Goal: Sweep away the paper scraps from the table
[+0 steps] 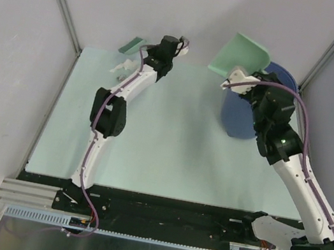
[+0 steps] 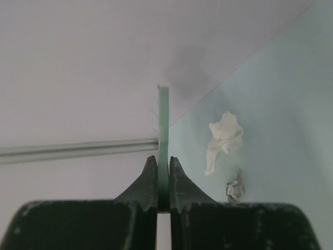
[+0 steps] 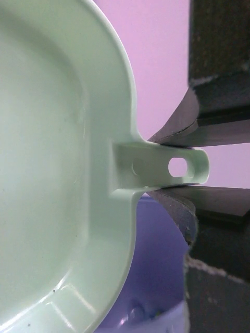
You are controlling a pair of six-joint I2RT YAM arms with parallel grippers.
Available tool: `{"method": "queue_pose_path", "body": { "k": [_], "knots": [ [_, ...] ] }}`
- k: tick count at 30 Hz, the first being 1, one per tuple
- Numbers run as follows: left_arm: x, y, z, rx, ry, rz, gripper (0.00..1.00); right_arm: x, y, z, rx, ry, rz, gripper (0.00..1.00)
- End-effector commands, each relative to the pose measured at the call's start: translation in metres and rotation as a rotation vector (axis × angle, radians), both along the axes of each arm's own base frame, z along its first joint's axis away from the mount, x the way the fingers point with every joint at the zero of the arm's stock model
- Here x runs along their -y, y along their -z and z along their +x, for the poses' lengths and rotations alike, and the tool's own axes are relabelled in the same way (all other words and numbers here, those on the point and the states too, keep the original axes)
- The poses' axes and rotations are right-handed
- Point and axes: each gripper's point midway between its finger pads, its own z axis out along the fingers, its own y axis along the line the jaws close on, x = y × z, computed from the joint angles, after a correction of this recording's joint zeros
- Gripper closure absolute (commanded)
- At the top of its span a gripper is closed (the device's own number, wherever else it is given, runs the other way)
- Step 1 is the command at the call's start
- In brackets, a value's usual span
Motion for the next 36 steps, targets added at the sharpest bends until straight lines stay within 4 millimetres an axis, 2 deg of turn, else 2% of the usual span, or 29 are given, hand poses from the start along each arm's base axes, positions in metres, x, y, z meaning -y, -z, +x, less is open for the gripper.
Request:
{"method": "queue_pose_path", "body": {
  "k": [1,5,7,8,11,12,13,15,17,18,20,21,23,24,25,27,28,29,32,33,34,35,36],
  "knots": [
    [-0.018,0.003,0.033,0.048,0.021,0.109,1.00,-0.031,-0.011,-0.023,0.016,-0.094,0.018,1.00],
    [-0.021,0.051,0.037,-0.051,0.071,0.137,1.00,-0.053,-0.002,-0.031,-0.017,-0.148,-0.010,1.00],
    [-0.019,0.080,0.026,-0.135,0.124,0.134,1.00,-0.062,-0.001,-0.036,-0.021,-0.156,-0.009,1.00],
    [-0.011,0.097,0.018,-0.197,0.184,0.102,1.00,-0.066,0.000,-0.037,-0.024,-0.155,-0.002,1.00],
    [-0.010,0.136,-0.017,-0.387,0.232,-0.001,1.00,-0.072,0.006,-0.042,-0.043,-0.150,0.014,1.00],
    [-0.003,0.144,-0.025,-0.432,0.277,-0.060,1.00,-0.074,0.009,-0.044,-0.053,-0.152,0.037,1.00],
    [-0.007,0.149,-0.032,-0.466,0.277,-0.101,1.00,-0.076,0.012,-0.046,-0.063,-0.158,0.044,1.00],
    [-0.002,0.161,-0.060,-0.560,0.312,-0.208,1.00,-0.084,0.020,-0.050,-0.092,-0.175,0.055,1.00],
    [-0.001,0.164,-0.082,-0.611,0.322,-0.286,1.00,-0.085,0.025,-0.053,-0.109,-0.167,0.056,1.00],
    [0.000,0.162,-0.102,-0.644,0.338,-0.319,1.00,-0.090,0.027,-0.056,-0.114,-0.174,0.055,1.00],
    [0.014,0.162,-0.132,-0.705,0.388,-0.421,1.00,-0.097,0.034,-0.060,-0.137,-0.182,0.060,1.00],
    [0.015,0.157,-0.154,-0.731,0.402,-0.459,1.00,-0.102,0.037,-0.064,-0.146,-0.188,0.064,1.00],
    [0.024,0.154,-0.183,-0.781,0.415,-0.540,1.00,-0.109,0.047,-0.068,-0.177,-0.193,0.099,1.00],
    [0.025,0.139,-0.194,-0.767,0.425,-0.558,1.00,-0.115,0.050,-0.071,-0.187,-0.205,0.116,1.00],
    [0.024,0.149,-0.214,-0.813,0.409,-0.575,1.00,-0.119,0.055,-0.073,-0.203,-0.212,0.135,1.00],
    [0.024,0.142,-0.243,-0.844,0.389,-0.638,1.00,-0.132,0.075,-0.079,-0.278,-0.232,0.191,1.00],
    [0.023,0.139,-0.250,-0.847,0.375,-0.656,1.00,-0.138,0.083,-0.082,-0.312,-0.246,0.213,1.00],
    [0.021,0.137,-0.261,-0.864,0.343,-0.684,1.00,-0.143,0.102,-0.086,-0.379,-0.239,0.246,1.00],
    [0.021,0.120,-0.290,-0.886,0.311,-0.755,1.00,-0.159,0.139,-0.093,-0.519,-0.239,0.303,1.00],
    [0.021,0.108,-0.298,-0.879,0.321,-0.780,1.00,-0.165,0.149,-0.097,-0.564,-0.226,0.365,1.00],
    [0.023,0.102,-0.310,-0.901,0.322,-0.802,1.00,-0.165,0.160,-0.100,-0.603,-0.209,0.364,1.00],
    [0.028,0.085,-0.318,-0.884,0.347,-0.848,1.00,-0.167,0.169,-0.102,-0.634,-0.196,0.377,1.00],
    [0.029,0.077,-0.321,-0.872,0.355,-0.863,1.00,-0.172,0.181,-0.105,-0.680,-0.180,0.401,1.00]
  ]
}}
